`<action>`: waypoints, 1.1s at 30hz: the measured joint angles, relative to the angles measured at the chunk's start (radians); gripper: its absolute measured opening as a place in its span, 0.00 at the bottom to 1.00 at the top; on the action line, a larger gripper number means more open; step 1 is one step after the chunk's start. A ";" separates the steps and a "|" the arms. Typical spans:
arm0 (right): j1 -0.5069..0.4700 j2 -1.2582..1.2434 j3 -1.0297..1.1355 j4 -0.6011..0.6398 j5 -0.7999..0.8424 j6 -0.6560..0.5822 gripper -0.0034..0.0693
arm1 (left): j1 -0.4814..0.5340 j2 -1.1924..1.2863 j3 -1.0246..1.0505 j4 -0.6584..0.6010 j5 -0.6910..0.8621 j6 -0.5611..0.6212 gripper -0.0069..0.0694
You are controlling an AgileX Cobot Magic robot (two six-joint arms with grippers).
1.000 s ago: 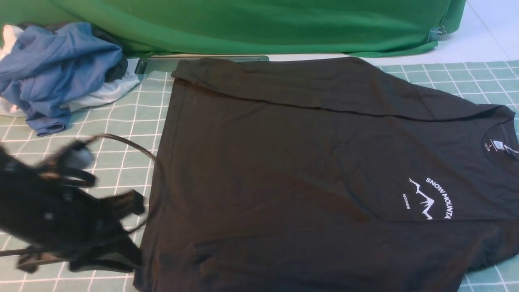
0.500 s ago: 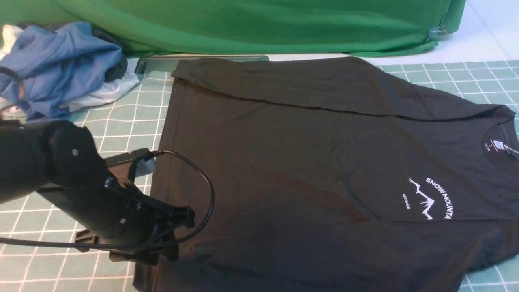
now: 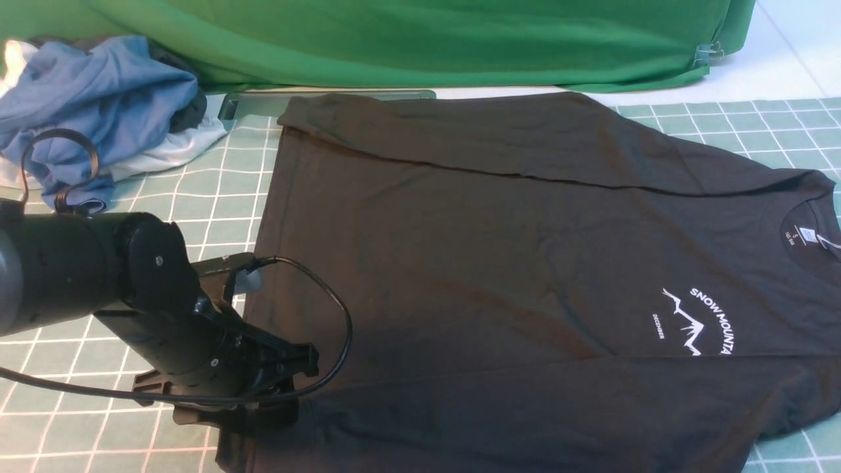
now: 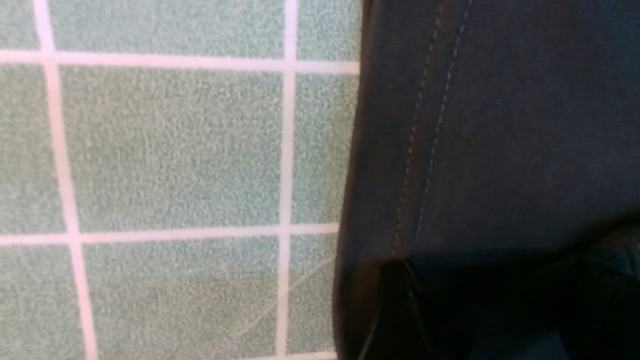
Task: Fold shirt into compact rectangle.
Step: 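Grasp the left edge of the dark T-shirt lying flat on the table, then fold the left side of the black T-shirt inward over its body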
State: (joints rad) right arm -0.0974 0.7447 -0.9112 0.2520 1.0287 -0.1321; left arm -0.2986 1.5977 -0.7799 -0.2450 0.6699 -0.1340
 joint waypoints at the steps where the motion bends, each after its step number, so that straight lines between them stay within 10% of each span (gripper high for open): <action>1: 0.000 0.000 0.000 0.000 -0.002 0.000 0.13 | 0.000 0.000 0.000 -0.010 -0.003 0.000 0.61; 9: 0.000 0.000 0.000 0.001 -0.006 0.000 0.15 | 0.000 0.023 -0.005 -0.064 -0.005 0.000 0.52; 19: 0.000 0.000 0.000 0.002 -0.006 0.000 0.16 | 0.000 0.030 -0.017 -0.085 0.014 -0.009 0.13; 33: 0.000 0.000 -0.001 0.003 -0.006 0.003 0.17 | 0.000 -0.049 -0.335 -0.005 0.136 -0.158 0.13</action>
State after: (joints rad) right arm -0.0974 0.7447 -0.9121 0.2550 1.0228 -0.1288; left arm -0.2986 1.5485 -1.1154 -0.2501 0.8056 -0.2918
